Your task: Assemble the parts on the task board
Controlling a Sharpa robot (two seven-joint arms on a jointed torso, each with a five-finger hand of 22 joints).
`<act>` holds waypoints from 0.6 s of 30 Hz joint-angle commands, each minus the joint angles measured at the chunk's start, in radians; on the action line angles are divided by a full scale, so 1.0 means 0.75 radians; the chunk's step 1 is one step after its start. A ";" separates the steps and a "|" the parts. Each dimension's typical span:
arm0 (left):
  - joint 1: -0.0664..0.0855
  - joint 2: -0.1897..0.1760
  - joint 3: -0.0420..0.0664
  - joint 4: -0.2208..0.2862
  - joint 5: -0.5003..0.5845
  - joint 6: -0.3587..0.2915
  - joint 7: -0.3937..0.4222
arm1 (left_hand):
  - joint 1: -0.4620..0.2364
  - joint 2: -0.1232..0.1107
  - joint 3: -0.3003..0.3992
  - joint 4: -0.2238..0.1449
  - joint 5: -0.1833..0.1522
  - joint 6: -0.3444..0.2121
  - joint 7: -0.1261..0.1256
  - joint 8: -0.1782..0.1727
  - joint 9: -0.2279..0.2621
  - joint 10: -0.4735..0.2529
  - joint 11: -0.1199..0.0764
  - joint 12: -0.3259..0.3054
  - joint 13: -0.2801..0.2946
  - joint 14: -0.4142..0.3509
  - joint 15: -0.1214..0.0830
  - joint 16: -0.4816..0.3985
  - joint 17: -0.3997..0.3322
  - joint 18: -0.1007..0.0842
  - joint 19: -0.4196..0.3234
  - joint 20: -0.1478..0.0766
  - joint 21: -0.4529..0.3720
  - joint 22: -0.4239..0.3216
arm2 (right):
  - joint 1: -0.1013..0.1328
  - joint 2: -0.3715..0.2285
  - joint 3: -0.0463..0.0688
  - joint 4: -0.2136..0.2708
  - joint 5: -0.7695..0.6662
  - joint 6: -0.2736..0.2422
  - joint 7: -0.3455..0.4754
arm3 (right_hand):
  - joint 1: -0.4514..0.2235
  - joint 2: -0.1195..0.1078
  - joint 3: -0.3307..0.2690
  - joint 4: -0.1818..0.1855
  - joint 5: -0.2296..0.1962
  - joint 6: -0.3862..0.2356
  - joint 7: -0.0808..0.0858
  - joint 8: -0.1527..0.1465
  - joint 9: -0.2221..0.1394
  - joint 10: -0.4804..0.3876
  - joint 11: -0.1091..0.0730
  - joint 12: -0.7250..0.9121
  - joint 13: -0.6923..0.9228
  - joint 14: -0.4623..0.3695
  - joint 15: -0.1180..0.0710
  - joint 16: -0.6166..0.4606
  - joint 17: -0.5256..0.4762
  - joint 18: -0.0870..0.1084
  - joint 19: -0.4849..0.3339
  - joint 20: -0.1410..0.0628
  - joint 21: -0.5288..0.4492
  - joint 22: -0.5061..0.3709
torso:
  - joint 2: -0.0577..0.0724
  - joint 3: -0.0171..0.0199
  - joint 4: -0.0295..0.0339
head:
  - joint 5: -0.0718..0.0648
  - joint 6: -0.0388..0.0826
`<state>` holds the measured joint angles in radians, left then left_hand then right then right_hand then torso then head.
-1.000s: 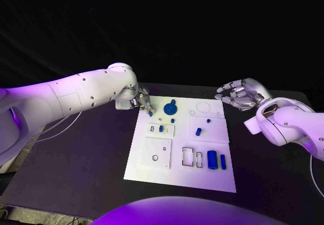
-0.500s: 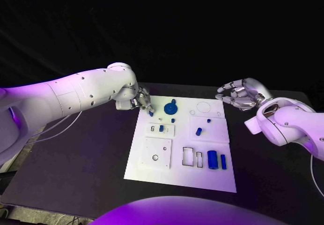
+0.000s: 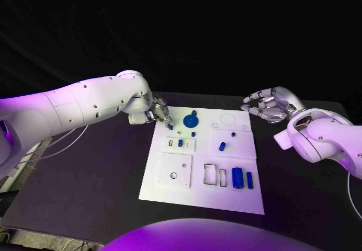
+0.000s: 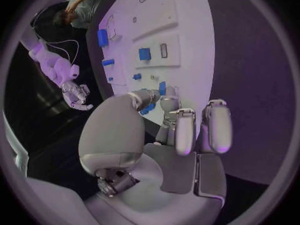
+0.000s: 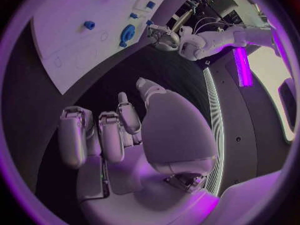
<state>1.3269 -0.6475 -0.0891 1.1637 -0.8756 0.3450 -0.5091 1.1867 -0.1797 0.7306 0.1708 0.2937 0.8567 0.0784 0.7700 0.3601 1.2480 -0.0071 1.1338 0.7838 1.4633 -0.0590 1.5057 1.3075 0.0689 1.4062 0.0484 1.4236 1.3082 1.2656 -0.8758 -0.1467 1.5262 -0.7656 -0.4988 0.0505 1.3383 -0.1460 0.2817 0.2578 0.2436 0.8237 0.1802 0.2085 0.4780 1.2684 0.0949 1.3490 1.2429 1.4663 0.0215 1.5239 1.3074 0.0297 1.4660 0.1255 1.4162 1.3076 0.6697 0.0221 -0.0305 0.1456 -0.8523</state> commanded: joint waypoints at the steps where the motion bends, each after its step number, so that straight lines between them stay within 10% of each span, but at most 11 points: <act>1: 0.001 -0.026 0.002 0.051 0.039 -0.063 0.004 | -0.011 -0.001 0.201 -0.204 0.012 0.016 -0.010 0.004 0.182 0.014 -0.001 0.010 0.006 0.098 -0.011 0.007 0.174 -0.015 0.010 -0.004 0.008 0.047 | -0.001 -0.001 0.000 0.002 -0.011 0.001 0.013 | -0.008 0.001 0.000 0.011 0.000 -0.007 -0.001 0.008 -0.002 -0.005 0.000 -0.003 -0.001 0.092 -0.004 -0.007 0.165 0.015 0.023 -0.005 -0.005 0.207 | 0.000 -0.0003 -0.0008 | 0.000 0.000; 18: -0.036 -0.189 0.003 0.319 -0.103 -0.213 0.032 | -0.029 -0.030 0.215 -0.219 0.075 0.041 -0.022 0.010 0.204 0.053 -0.013 0.037 0.052 0.105 -0.020 0.018 0.197 -0.021 0.029 -0.013 0.027 0.076 | -0.001 -0.009 0.000 0.004 -0.010 0.000 0.012 | -0.009 0.001 0.000 0.012 0.000 -0.007 -0.001 0.009 -0.002 -0.005 0.000 -0.003 -0.001 0.092 -0.004 -0.007 0.165 0.015 0.023 -0.005 -0.005 0.207 | 0.000 -0.0033 0.0025 | -0.003 -0.005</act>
<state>1.3010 -0.7881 -0.0878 1.3941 -0.9077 0.2322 -0.5016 1.1696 -0.1969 0.7318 0.1693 0.3469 0.8729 0.0693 0.7747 0.3608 1.2786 -0.0157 1.1579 0.8221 1.4668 -0.0695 1.5135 1.3074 0.0688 1.4224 0.0395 1.4386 1.3080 1.2656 -0.8826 -0.1467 1.5280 -0.7653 -0.5002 0.0511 1.3383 -0.1461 0.2787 0.2608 0.2436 0.8237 0.1801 0.2085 0.4780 1.2684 0.0948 1.3490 1.2429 1.4663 0.0215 1.5239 1.3073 0.0297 1.4660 0.1255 1.4162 1.3074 0.6703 0.0200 -0.0295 0.1414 -0.8553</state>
